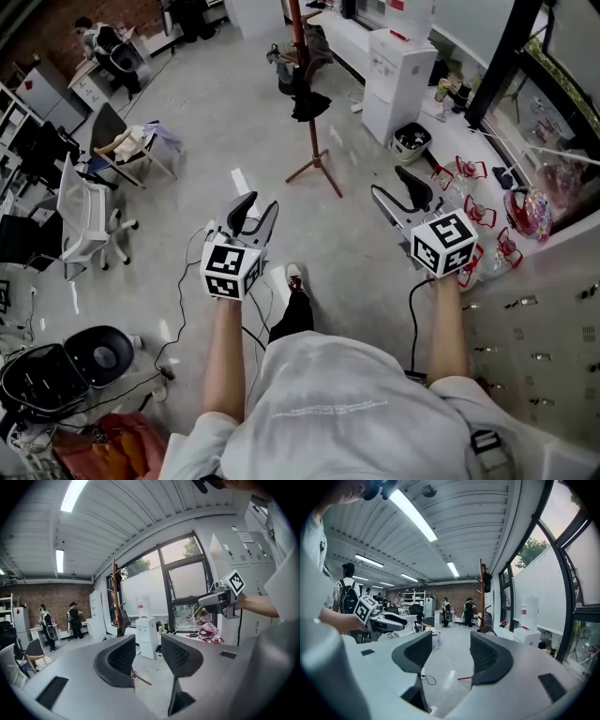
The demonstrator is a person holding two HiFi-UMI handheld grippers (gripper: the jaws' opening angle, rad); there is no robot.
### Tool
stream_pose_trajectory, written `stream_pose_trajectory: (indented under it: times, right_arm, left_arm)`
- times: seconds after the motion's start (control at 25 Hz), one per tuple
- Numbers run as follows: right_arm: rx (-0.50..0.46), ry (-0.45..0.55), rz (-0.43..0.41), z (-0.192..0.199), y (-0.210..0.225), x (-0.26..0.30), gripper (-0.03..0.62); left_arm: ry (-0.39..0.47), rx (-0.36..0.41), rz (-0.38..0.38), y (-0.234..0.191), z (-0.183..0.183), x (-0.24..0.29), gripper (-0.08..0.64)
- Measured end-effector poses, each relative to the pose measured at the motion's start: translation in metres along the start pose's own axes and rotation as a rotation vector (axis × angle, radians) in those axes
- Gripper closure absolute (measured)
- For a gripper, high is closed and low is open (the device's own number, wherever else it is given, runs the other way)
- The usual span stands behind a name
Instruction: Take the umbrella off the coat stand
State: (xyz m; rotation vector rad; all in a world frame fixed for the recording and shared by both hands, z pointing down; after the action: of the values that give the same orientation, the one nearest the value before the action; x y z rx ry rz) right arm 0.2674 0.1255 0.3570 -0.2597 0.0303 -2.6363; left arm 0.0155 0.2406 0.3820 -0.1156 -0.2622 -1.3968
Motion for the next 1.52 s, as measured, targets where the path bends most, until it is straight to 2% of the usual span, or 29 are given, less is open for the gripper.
stream_pose_trajectory:
  times: [0.2, 0.52, 0.92, 1.16, 1.32, 1.52]
  right_arm:
    - [-0.034, -0.021, 0.025, -0.009, 0.020, 0.059, 0.347]
    - [-0.030, -0.041, 0.113, -0.038, 0.056, 0.154, 0.367]
    - [-0.013, -0.062, 0.193, -0.053, 0.091, 0.251, 0.371]
    - [-0.010, -0.059, 0.220, -0.054, 0.097, 0.292, 0.356]
    - [-0.016, -0.095, 0.237, -0.043, 0.104, 0.306, 0.354]
    - [-0.041, -0.136, 0.216, -0.035, 0.116, 0.323, 0.356]
  left_arm:
    - [0.013, -0.025, 0.024, -0.056, 0.002, 0.048, 0.376]
    - [0.034, -0.025, 0.070, -0.155, -0.023, 0.129, 0.376]
    - [0.030, -0.046, 0.151, -0.242, -0.032, 0.213, 0.376]
    - [0.020, -0.056, 0.189, -0.274, -0.029, 0.247, 0.376]
    - [-0.004, -0.066, 0.215, -0.280, -0.020, 0.267, 0.376]
    - [-0.037, -0.090, 0.230, -0.281, -0.016, 0.296, 0.376]
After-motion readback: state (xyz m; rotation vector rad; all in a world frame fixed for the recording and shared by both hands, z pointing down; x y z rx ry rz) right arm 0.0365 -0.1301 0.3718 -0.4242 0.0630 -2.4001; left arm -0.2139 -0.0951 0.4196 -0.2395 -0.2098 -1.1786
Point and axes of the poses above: the fingertips, and each gripper's own axes: x forward along the fingers, y to its right, z out of its underside, the point moved 5 cm from there along -x, backward along the fingers, and after that the axes turned 4 degrees about -x, right-handed, at the moved point
